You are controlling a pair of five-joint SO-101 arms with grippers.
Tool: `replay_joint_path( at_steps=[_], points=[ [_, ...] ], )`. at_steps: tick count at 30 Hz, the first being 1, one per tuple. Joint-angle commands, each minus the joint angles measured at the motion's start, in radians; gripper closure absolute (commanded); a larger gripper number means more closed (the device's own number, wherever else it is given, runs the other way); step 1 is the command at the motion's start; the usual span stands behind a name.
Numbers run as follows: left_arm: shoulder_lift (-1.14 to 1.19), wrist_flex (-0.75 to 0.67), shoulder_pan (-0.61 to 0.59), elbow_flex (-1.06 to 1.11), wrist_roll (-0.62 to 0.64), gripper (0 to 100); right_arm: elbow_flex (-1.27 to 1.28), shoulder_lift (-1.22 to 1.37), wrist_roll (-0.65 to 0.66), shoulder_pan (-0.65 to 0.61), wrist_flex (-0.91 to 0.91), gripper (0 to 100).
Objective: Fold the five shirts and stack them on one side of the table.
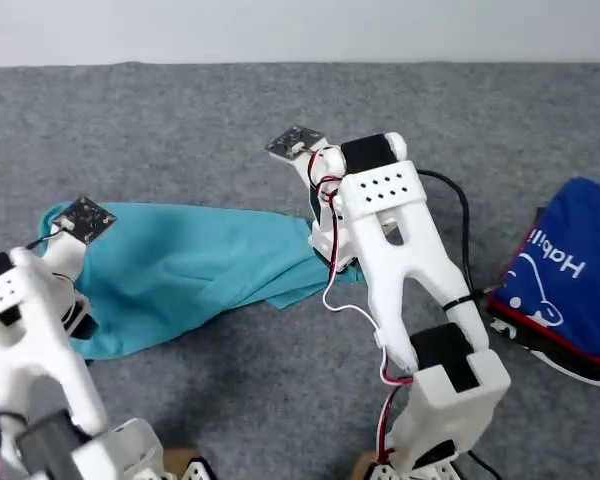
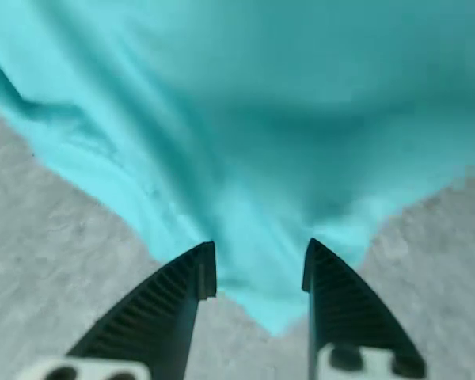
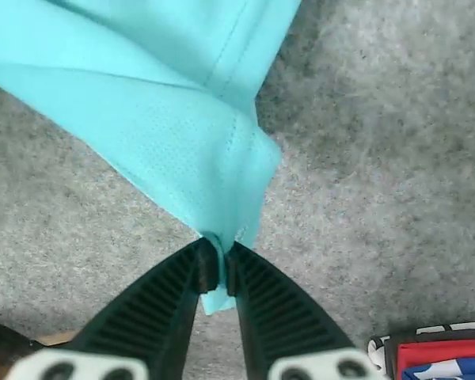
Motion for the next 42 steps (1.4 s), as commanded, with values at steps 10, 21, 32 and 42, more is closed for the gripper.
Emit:
replay_joint_path(
  at_steps=[10, 21, 32, 42],
  points=[
    [0.686, -0.006, 0.097, -0.765, 0.183, 82, -0.084, -0.054, -0.020, 0.019, 0.033, 98.9],
    [0.925, 0.362, 0.210, -1.773, 0.295, 82, -0.084, -0.054, -0.018, 0.042, 0.028, 98.9],
    [1.022, 0.560, 0.094, -1.939, 0.279, 82, -0.084, -0.048, -0.018, 0.150, 0.024, 98.9],
    [0.614, 0.560, 0.074, -1.313, 0.133, 82, -0.084, -0.047, -0.018, 0.150, 0.008, 98.9]
  ],
)
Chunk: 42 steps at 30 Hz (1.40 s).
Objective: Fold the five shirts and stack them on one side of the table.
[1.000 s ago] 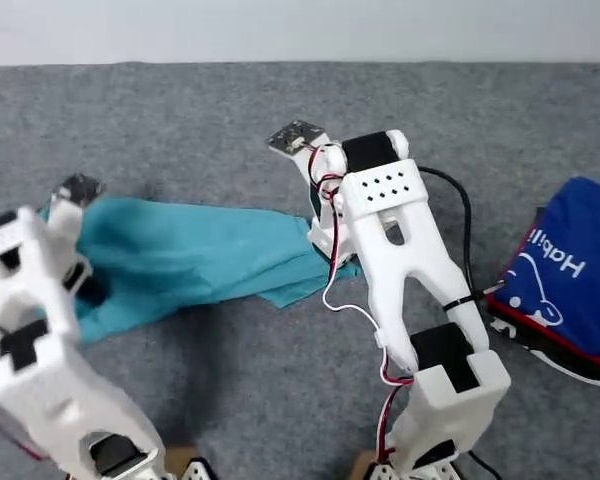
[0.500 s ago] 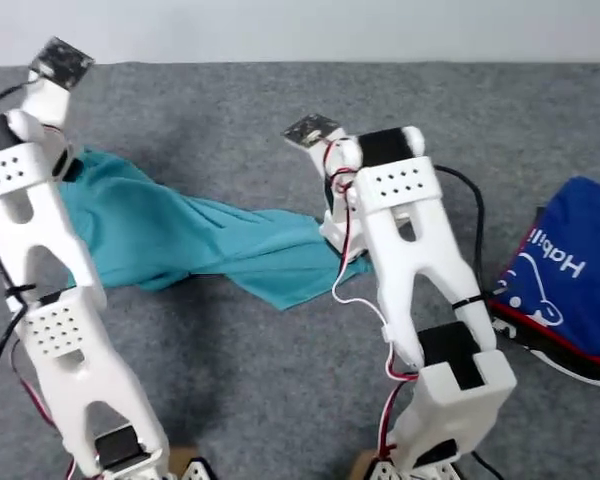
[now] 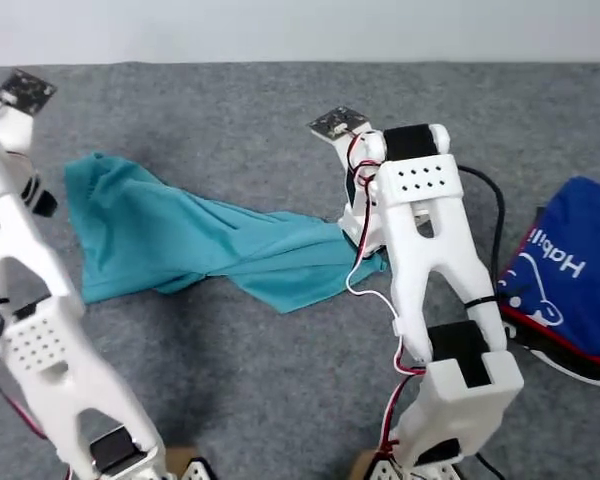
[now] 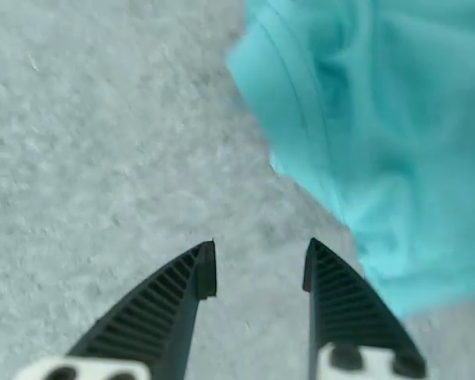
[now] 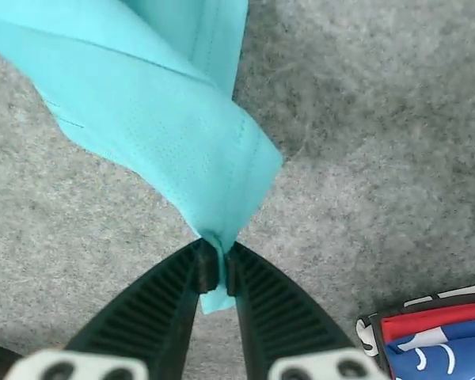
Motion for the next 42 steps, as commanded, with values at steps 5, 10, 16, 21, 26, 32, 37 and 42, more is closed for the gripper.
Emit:
replay_joint_path(
  at_steps=[5, 10, 16, 21, 26, 32, 37, 42],
  points=[
    [-0.463, 0.003, 0.081, 0.716, -0.198, 82, -0.049, -0.045, -0.011, 0.016, 0.008, 98.9],
    [-0.508, -0.259, 0.107, 0.997, -0.196, 82, -0.048, -0.045, -0.011, 0.019, 0.008, 98.9],
    [-0.506, -0.439, 0.107, 1.155, -0.203, 79, -0.048, -0.045, -0.011, 0.019, 0.012, 98.9],
    [-0.480, -0.566, 0.107, 1.233, -0.203, 79, -0.048, -0.045, -0.011, 0.019, 0.012, 98.9],
    [-0.353, -0.672, 0.097, 1.221, -0.190, 79, -0.048, -0.045, -0.011, 0.019, 0.018, 98.9],
    [-0.299, -0.678, 0.101, 1.122, -0.127, 92, -0.048, -0.056, -0.011, 0.019, 0.021, 98.9],
    [-0.302, -0.546, 0.097, 1.026, -0.129, 100, -0.049, -0.077, -0.012, 0.021, 0.033, 98.9],
    [-0.413, -0.311, 0.083, 0.881, -0.129, 100, -0.049, -0.176, -0.012, 0.021, 0.033, 98.9]
  ],
)
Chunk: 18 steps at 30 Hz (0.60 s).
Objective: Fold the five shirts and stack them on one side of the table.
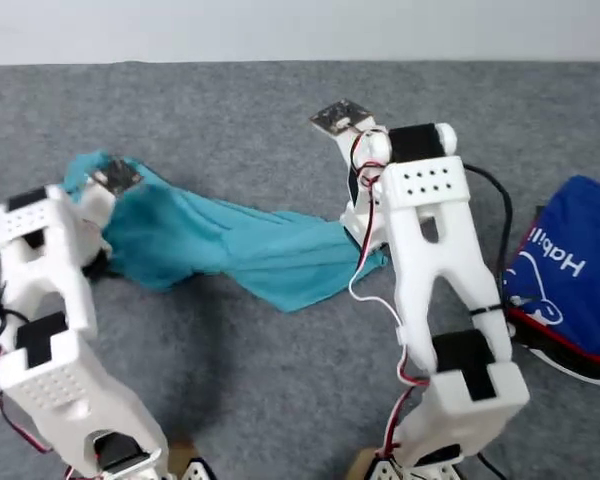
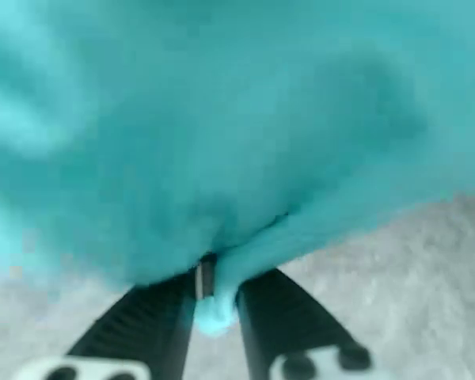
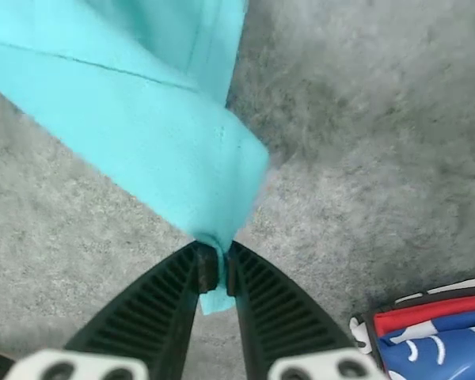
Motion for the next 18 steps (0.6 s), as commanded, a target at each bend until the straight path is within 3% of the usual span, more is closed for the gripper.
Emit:
replay_joint_path(
  at_steps=[1, 5, 14, 18],
  points=[
    [-0.141, 0.126, -0.015, -0.111, 0.009, 100, -0.049, -0.125, -0.011, 0.019, 0.033, 98.9],
    [-0.318, 0.198, -0.012, -0.128, 0.005, 100, -0.049, -0.219, -0.011, 0.019, 0.035, 98.9],
    [-0.704, 0.402, -0.018, -0.130, -0.153, 100, -0.049, -0.484, -0.011, 0.019, 0.022, 98.9],
    [-0.741, 0.405, 0.011, -0.088, -0.170, 100, -0.041, -0.470, -0.009, 0.019, -0.004, 98.9]
  ],
)
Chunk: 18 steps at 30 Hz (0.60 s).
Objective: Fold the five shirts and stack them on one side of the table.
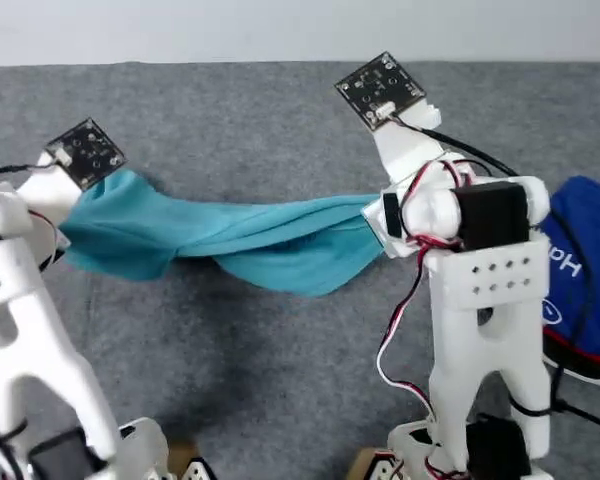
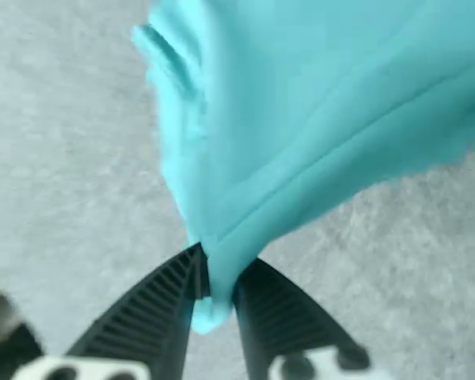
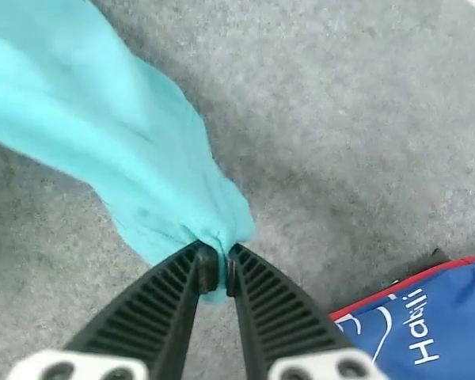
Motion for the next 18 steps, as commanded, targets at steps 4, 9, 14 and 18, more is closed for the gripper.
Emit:
replay_joint_path(
  at_steps=[4, 9, 14, 18],
  points=[
    [0.071, -0.058, 0.052, 0.077, -0.014, 100, -0.040, 0.124, 0.000, 0.016, -0.042, 98.9],
    [0.334, -0.110, 0.083, 0.090, -0.014, 99, -0.041, 0.355, 0.025, 0.016, -0.125, 98.9],
    [0.580, -0.207, 0.086, 0.064, -0.011, 97, -0.046, 0.489, 0.025, 0.016, -0.174, 98.9],
    [0.672, -0.192, 0.080, -0.042, 0.049, 85, -0.046, 0.510, 0.025, 0.016, -0.168, 98.9]
  ],
)
